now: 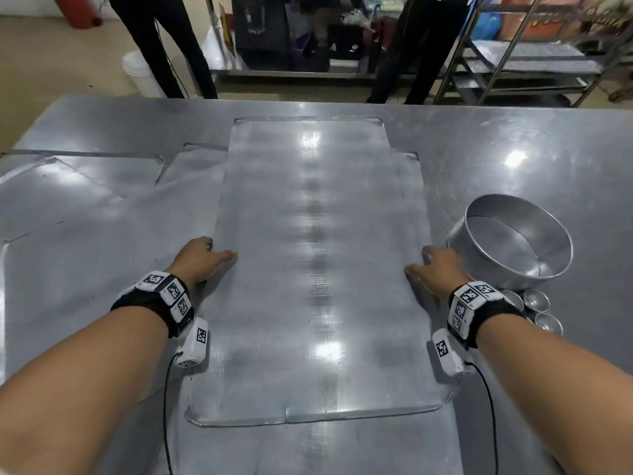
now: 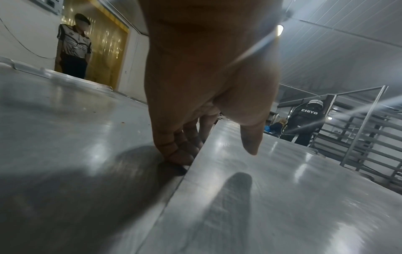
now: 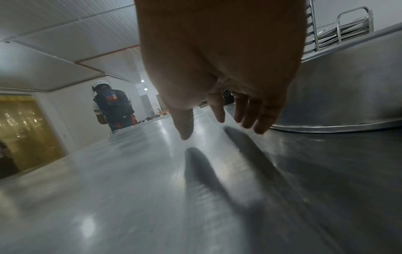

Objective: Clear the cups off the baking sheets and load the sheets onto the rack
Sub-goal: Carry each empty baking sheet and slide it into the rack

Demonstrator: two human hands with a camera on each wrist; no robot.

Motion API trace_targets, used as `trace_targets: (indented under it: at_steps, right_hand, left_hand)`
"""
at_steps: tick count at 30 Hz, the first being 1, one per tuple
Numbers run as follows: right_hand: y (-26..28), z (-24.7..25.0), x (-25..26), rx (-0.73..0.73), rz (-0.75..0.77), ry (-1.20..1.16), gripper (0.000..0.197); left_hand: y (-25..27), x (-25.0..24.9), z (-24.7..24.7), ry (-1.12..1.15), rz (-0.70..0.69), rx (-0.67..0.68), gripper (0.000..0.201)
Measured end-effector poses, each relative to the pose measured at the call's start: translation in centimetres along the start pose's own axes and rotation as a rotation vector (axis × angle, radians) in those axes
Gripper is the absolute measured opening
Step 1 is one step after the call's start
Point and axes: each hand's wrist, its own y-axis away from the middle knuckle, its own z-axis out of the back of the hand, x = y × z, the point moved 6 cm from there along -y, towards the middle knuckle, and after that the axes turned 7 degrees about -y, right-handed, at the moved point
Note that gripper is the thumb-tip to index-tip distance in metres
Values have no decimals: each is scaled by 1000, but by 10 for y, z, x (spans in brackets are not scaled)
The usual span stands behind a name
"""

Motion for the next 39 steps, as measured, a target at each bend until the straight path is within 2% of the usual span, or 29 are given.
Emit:
trace_targets:
  at_steps: [4,7,10,13,15,24,28,37,39]
  right_hand:
    - [-28,-6,13,-33,54,-56,38]
    - [-47,-9,16,-10,-7,-153,38]
    - [-63,-10,10,1,-86,-272,48]
    - [-71,-13,0,24,-141,-400,71]
    - [-70,-13,-7,13,-171,-480,75]
    - [-53,-5,-37,-138,-215,-504,56]
    - [-40,-5,-51,-197,-260,-573,40]
    - [-5,-18,-54,-194,-247,-525,39]
    - [-1,-16,-51,-206,-228,-508,39]
  left_hand:
    - [-17,-5,0,72,-4,-5,37]
    - [-28,-7,0,94,3,-17,46]
    - [-34,-8,-2,115,30,-40,51]
    - [-38,-13,-3,130,37,-54,54]
    - [-43,-15,-4,145,35,-47,58]
    - [-52,-37,-14,105,-18,50,65]
    - [-57,-40,-19,76,-62,128,70]
    - [-68,-37,-18,57,-78,155,71]
    - [-64,-40,-18,42,-106,173,65]
